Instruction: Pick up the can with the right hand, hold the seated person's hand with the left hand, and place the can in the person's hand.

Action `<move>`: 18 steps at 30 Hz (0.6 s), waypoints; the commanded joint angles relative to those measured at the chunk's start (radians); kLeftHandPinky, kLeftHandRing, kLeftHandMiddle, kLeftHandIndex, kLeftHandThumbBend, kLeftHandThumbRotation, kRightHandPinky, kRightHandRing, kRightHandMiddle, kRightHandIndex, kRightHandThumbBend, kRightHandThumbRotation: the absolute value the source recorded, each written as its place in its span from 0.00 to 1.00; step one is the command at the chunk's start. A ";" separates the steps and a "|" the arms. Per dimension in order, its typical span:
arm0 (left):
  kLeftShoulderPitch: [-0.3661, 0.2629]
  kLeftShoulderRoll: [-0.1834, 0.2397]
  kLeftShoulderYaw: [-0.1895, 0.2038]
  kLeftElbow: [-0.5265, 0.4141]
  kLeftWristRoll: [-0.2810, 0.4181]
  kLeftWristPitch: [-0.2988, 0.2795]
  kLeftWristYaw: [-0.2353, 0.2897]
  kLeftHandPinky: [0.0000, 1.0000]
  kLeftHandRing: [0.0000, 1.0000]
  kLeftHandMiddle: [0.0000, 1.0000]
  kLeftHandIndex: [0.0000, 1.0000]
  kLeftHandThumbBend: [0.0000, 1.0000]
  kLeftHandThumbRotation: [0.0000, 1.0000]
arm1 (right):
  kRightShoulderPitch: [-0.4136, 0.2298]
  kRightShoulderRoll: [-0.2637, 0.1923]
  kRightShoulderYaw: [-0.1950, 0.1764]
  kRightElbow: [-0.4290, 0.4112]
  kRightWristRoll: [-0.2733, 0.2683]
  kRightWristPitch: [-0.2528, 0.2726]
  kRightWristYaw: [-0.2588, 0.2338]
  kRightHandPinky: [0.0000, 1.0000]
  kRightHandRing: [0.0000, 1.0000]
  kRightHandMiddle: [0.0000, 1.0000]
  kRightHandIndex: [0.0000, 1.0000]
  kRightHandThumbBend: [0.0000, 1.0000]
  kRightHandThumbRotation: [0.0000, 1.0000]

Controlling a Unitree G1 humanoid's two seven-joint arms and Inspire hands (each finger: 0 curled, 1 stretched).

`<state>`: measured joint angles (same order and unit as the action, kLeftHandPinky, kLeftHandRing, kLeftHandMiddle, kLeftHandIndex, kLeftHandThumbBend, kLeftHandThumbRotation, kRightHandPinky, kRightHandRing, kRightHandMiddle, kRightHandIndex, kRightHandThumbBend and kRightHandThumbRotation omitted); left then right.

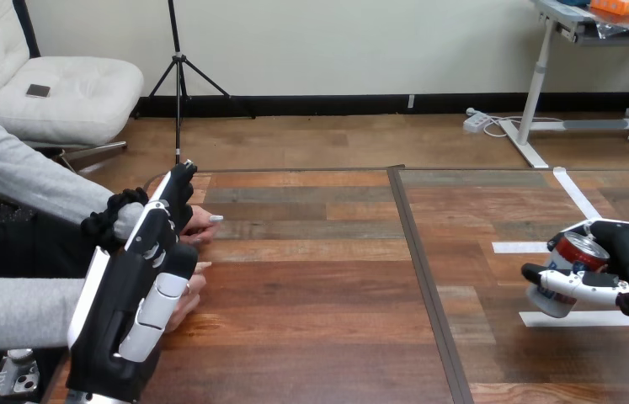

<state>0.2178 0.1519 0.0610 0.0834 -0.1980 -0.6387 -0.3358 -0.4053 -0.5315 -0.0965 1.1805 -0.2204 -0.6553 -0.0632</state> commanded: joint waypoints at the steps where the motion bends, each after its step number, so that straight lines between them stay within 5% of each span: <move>1: -0.038 0.016 0.008 -0.029 -0.011 -0.005 -0.009 1.00 1.00 1.00 0.95 0.72 0.86 | -0.050 -0.045 0.012 -0.074 -0.011 -0.058 -0.021 0.33 0.37 0.43 0.47 0.68 0.00; 18: -0.042 0.033 0.024 -0.015 0.069 -0.018 0.019 1.00 1.00 1.00 0.94 0.81 0.89 | -0.047 -0.053 0.019 -0.124 -0.015 -0.102 -0.004 0.32 0.36 0.42 0.47 0.68 0.00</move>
<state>0.2177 0.1589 0.0636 0.0834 -0.1566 -0.6381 -0.3289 -0.4023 -0.5424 -0.0766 1.1333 -0.2428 -0.7182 -0.0629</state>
